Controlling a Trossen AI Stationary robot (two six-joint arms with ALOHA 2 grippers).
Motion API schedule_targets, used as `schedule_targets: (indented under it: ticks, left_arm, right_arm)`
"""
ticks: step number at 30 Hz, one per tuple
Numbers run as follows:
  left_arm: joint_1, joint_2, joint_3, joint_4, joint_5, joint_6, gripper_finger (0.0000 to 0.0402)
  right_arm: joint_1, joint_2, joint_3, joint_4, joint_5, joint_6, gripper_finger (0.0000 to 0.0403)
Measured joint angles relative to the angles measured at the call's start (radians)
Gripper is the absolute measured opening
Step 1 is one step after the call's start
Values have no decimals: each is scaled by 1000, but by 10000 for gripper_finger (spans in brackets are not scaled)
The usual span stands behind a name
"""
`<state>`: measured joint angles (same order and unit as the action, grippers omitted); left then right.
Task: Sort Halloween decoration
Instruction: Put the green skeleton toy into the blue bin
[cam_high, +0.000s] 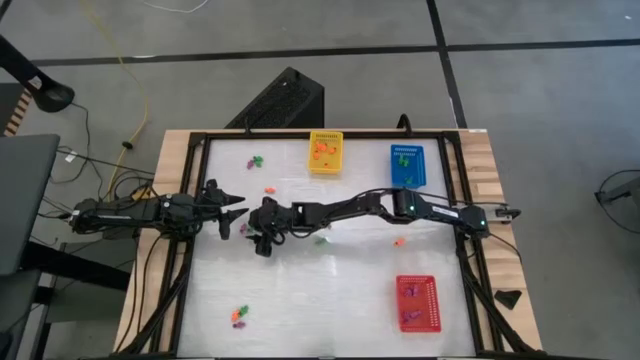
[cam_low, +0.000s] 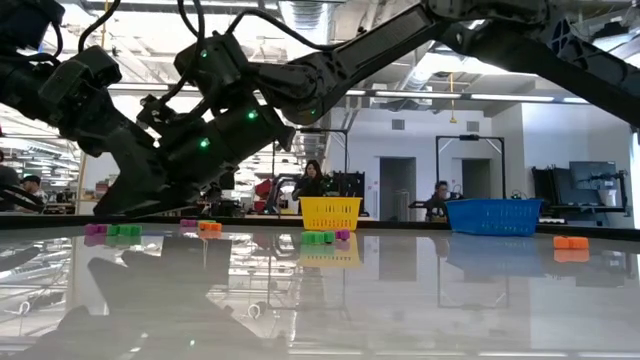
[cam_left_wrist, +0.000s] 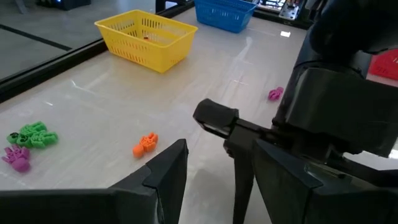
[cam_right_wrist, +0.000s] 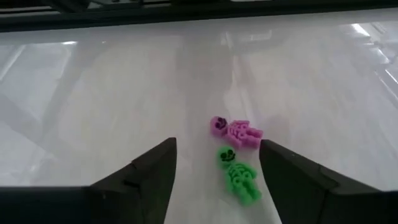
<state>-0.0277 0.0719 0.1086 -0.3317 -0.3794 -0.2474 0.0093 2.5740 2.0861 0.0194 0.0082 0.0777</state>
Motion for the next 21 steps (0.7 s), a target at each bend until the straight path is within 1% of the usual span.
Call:
schedule_targets:
  ticks: [2,5,9,14,17,21]
  left_arm:
    - [0,0,0,0,0,0,169]
    - [0,0,0,0,0,0,169]
    - [0,0,0,0,0,0,169]
    - [0,0,0,0,0,0,169]
    - [0,0,0,0,0,0,169]
    - [0,0,0,0,0,0,169]
  right_arm:
    - [0,0,0,0,13,-3,264]
    - [1,0,-15,17,66,-5,265]
    - [-5,1,-45,24,43,1,265]
    - [-5,-2,-88,55,65,6,264]
    - [-5,-2,-113,113,76,3,251]
    - [-5,-2,-115,127,76,0,212]
